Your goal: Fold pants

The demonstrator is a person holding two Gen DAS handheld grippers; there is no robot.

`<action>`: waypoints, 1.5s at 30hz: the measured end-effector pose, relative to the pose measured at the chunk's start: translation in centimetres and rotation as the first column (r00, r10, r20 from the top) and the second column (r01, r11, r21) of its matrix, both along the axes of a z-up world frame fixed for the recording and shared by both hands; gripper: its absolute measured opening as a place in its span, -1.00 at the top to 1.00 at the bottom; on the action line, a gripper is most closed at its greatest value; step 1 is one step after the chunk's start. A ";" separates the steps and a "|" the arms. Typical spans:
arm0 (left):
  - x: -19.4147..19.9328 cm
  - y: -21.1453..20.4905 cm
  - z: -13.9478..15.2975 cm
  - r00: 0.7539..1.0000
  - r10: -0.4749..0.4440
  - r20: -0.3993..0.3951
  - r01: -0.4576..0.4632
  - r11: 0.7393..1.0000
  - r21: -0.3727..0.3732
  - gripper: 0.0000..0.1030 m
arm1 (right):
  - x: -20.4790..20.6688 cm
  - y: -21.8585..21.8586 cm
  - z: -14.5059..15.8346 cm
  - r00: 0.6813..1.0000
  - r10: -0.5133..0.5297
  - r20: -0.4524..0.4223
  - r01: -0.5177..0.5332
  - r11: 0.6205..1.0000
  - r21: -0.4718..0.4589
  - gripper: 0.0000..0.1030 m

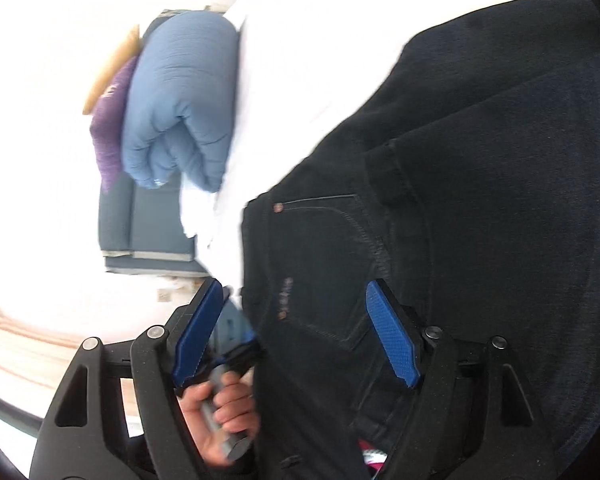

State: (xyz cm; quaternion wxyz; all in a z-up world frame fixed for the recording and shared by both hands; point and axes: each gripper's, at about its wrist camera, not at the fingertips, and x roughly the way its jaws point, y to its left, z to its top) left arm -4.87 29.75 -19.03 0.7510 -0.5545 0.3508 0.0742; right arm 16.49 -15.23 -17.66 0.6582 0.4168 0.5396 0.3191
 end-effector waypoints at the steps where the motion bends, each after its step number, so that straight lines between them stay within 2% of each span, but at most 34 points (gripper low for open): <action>1: 0.0 0.1 -0.1 1.000 0.006 0.006 -0.006 1.000 -0.009 -0.49 | 0.0 -0.1 0.1 1.000 0.007 0.002 -0.007 1.000 0.017 -0.44; 5: 0.5 0.3 -0.7 1.000 0.012 0.021 -0.011 0.999 -0.038 -0.50 | -0.1 -0.9 -0.4 0.999 0.031 -0.020 -0.030 0.998 0.049 -0.44; 10: 0.7 1.0 -1.4 0.999 0.031 0.041 -0.027 0.994 -0.109 -0.46 | -0.3 -0.1 -1.8 0.996 0.049 -0.070 -0.047 0.999 0.024 -0.42; 12: 0.6 1.2 -1.5 0.999 0.033 0.041 -0.028 0.992 -0.120 -0.27 | 0.2 2.0 -2.7 0.994 0.054 -0.095 -0.055 0.998 -0.004 -0.37; 13: 0.8 1.3 -1.6 0.999 0.023 0.031 -0.019 0.993 -0.121 0.05 | 0.3 2.1 -2.9 0.992 0.057 -0.109 -0.059 0.998 -0.015 -0.36; 14: 0.8 1.4 -1.8 1.000 0.019 0.024 -0.016 0.992 -0.125 0.28 | 0.3 1.8 -3.1 0.991 0.056 -0.119 -0.059 0.998 -0.020 -0.35; 17: 0.5 1.7 -2.3 0.999 0.026 0.026 -0.022 0.987 -0.157 0.48 | 0.7 2.5 -3.3 0.988 0.050 -0.145 -0.056 0.998 -0.042 -0.35; 19: 0.4 1.7 -2.0 0.999 0.026 0.031 -0.021 0.989 -0.149 0.53 | 0.7 2.9 -3.0 0.987 0.054 -0.151 -0.066 0.995 -0.072 -0.35; 26: 0.7 0.8 0.7 0.997 0.008 0.075 -0.001 0.997 -0.083 0.72 | 1.4 4.3 -3.5 0.982 0.022 -0.188 -0.043 0.993 -0.109 -0.34; 34: 2.3 -1.9 6.4 0.982 -0.105 0.155 0.094 0.992 0.080 0.74 | 1.2 4.9 -4.2 0.988 0.002 -0.153 -0.024 0.989 -0.144 -0.34; 40: 3.3 -5.6 10.1 0.957 -0.210 0.199 0.177 0.969 0.171 0.74 | 1.4 5.2 -3.9 0.991 -0.005 -0.130 -0.011 0.992 -0.125 -0.33; 42: 3.5 -7.1 11.5 0.945 -0.254 0.205 0.209 0.953 0.220 0.74 | 1.2 3.9 -3.3 0.989 -0.060 -0.137 0.049 0.995 -0.085 -0.38; 45: 3.9 -9.9 13.3 0.922 -0.329 0.205 0.263 0.919 0.294 0.74 | 1.3 0.9 -1.5 0.985 -0.146 -0.093 0.145 0.989 -0.017 -0.38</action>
